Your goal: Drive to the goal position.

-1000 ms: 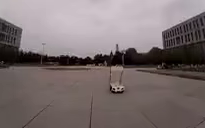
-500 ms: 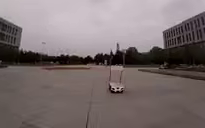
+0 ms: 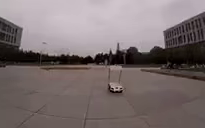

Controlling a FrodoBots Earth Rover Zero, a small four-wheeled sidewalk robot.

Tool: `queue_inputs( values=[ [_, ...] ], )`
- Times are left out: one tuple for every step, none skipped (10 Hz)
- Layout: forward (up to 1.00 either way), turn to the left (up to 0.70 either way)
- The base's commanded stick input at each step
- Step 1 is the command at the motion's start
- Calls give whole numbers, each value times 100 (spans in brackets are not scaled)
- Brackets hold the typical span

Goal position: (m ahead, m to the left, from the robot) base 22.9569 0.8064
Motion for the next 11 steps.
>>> queue_inputs(
  values=[
    [100, 0],
    [100, 0],
    [100, 0],
    [100, 0],
    [100, 0],
    [100, 0],
    [100, 0],
    [100, 0],
    [100, 0],
    [100, 0],
    [100, 0]
  ],
)
